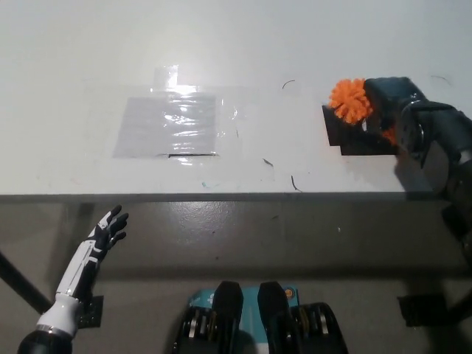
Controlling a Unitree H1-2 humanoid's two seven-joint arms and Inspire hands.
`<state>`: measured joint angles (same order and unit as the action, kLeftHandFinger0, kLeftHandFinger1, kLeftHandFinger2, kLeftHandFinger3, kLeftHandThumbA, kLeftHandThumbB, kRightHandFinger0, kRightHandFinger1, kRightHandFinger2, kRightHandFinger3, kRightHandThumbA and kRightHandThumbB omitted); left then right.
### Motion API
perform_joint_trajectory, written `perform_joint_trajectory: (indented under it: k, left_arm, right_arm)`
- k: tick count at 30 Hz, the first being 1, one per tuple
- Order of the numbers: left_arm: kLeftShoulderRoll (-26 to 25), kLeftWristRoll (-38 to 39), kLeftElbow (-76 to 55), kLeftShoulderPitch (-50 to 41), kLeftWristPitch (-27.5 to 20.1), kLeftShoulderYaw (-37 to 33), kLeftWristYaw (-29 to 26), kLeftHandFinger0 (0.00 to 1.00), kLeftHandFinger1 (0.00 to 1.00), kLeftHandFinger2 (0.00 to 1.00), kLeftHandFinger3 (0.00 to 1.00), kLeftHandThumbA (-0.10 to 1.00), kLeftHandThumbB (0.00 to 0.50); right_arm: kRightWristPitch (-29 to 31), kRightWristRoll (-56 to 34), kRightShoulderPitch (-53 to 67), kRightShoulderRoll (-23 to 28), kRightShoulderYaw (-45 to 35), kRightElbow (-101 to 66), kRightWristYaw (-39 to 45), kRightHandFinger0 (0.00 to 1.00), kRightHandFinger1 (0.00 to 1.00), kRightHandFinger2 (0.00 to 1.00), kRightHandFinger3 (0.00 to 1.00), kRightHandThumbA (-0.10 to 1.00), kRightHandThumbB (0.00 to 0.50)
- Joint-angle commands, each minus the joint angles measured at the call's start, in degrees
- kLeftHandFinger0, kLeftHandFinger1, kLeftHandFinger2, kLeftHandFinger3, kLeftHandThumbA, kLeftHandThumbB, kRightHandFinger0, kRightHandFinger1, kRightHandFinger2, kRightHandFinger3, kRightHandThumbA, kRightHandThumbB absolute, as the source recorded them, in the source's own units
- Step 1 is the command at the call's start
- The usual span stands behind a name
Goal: The robot uses it right hand to pick up an extended orange duster kept in the middle of the desk and presses its handle against the desk to collapse it
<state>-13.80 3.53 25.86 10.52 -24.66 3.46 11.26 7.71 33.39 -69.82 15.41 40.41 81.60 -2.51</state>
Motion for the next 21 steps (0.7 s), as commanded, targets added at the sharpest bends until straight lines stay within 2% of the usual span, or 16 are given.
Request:
perform_joint_trajectory:
  k: [1, 2, 3, 4, 6, 8, 9, 11, 12, 13, 15, 16, 17, 18, 20, 21]
  left_arm:
    - [-1.25, 1.28, -1.08, 0.53, -2.27, 0.48, 1.03, 1.00, 1.00, 1.00, 1.00, 1.00, 0.254]
    - [-1.25, 1.28, -1.08, 0.53, -2.27, 0.50, 1.06, 1.00, 1.00, 1.00, 1.00, 1.00, 0.254]
    - [-1.24, 1.28, -1.08, 0.53, -2.27, 0.52, 1.09, 1.00, 1.00, 1.00, 1.00, 1.00, 0.254]
    - [-1.17, 1.31, -1.07, 0.13, -2.26, 0.61, 0.97, 1.00, 1.00, 1.00, 1.00, 1.00, 0.261]
    - [-1.09, 1.27, -1.06, -0.09, -2.27, 0.70, 0.87, 1.00, 1.00, 1.00, 1.00, 1.00, 0.259]
    - [-1.06, 1.20, -1.08, -0.28, -2.27, 0.75, 0.81, 1.00, 1.00, 1.00, 1.00, 1.00, 0.256]
    - [-1.07, 1.05, -1.16, -0.45, -2.27, 0.75, 0.74, 1.00, 1.00, 1.00, 1.00, 1.00, 0.256]
    - [-1.06, 1.11, -1.29, -0.75, -2.27, 0.71, 0.80, 1.00, 1.00, 1.00, 1.00, 1.00, 0.255]
    - [-1.16, 1.12, -1.28, -0.74, -2.27, 0.70, 0.86, 1.00, 1.00, 1.00, 1.00, 1.00, 0.255]
    - [-1.17, 0.99, -1.30, -0.79, -2.27, 0.69, 0.82, 1.00, 1.00, 1.00, 1.00, 1.00, 0.254]
    - [-1.15, 0.89, -1.40, -1.05, -2.27, 0.62, 0.80, 1.00, 1.00, 1.00, 1.00, 1.00, 0.254]
    - [-1.19, 0.96, -1.50, -1.13, -2.27, 0.62, 0.86, 1.00, 1.00, 1.00, 1.00, 1.00, 0.255]
    - [-1.27, 0.87, -1.51, -1.14, -2.27, 0.62, 0.81, 1.00, 1.00, 1.00, 1.00, 1.00, 0.256]
    - [-1.30, 0.76, -1.46, -1.11, -2.27, 0.64, 0.80, 1.00, 1.00, 1.00, 1.00, 1.00, 0.254]
    - [-1.32, 0.90, -1.43, -1.07, -2.27, 0.65, 0.91, 1.00, 1.00, 1.00, 1.00, 1.00, 0.253]
    - [-1.35, 0.93, -1.47, -1.31, -2.27, 0.61, 1.06, 1.00, 1.00, 1.00, 1.00, 1.00, 0.250]
  right_arm:
    - [3.60, 0.44, -6.69, 2.87, -1.73, -1.08, -5.87, 0.00, 0.18, 0.71, 0.55, -0.10, 0.155]
    - [3.68, 0.56, -6.70, 2.86, -1.85, -1.03, -5.92, 0.00, 0.29, 0.91, 0.75, -0.10, 0.148]
    - [3.73, 0.65, -6.70, 2.85, -1.94, -0.99, -5.96, 0.00, 0.38, 1.00, 0.89, -0.10, 0.142]
    - [3.90, -0.09, -11.33, 3.91, -3.13, -2.22, -4.31, 0.00, 0.46, 0.97, 0.84, -0.10, 0.191]
    - [4.62, 0.18, -13.80, 4.54, -3.72, -3.18, -4.71, 0.00, 0.51, 0.93, 0.83, -0.10, 0.214]
    - [5.13, 0.79, -15.81, 5.01, -3.78, -3.69, -5.45, 0.00, 0.54, 0.95, 0.88, -0.10, 0.189]
    - [5.53, 1.24, -17.66, 5.45, -3.87, -4.40, -6.26, 0.02, 0.59, 1.00, 1.00, -0.10, 0.167]
    - [5.93, 1.66, -19.24, 5.83, -4.01, -4.85, -6.90, 0.07, 0.63, 1.00, 0.97, -0.10, 0.140]
    - [6.21, 1.99, -20.58, 6.15, -3.92, -4.94, -7.00, 0.08, 0.58, 0.93, 0.87, -0.10, 0.137]
    - [6.20, 1.98, -21.90, 6.41, -4.12, -5.19, -6.79, 0.01, 0.48, 0.84, 0.78, -0.10, 0.172]
    - [7.10, 1.71, -23.35, 6.83, -4.68, -5.73, -7.04, 0.00, 0.40, 0.78, 0.72, -0.10, 0.215]
    - [8.47, 1.41, -24.77, 7.25, -5.22, -6.18, -7.95, 0.00, 0.29, 0.67, 0.61, -0.10, 0.236]
    - [8.99, 1.21, -25.57, 7.41, -5.62, -6.27, -8.32, 0.00, 0.24, 0.63, 0.58, -0.10, 0.231]
    - [9.23, 0.90, -26.43, 7.48, -6.27, -6.45, -9.24, 0.00, 0.19, 0.59, 0.56, -0.10, 0.188]
    - [10.12, 0.80, -27.36, 7.50, -7.08, -6.55, -11.16, 0.00, 0.18, 0.61, 0.56, -0.10, 0.190]
    - [11.04, -0.63, -28.41, 7.37, -8.89, -6.82, -12.25, 0.00, 0.18, 0.68, 0.62, -0.10, 0.148]
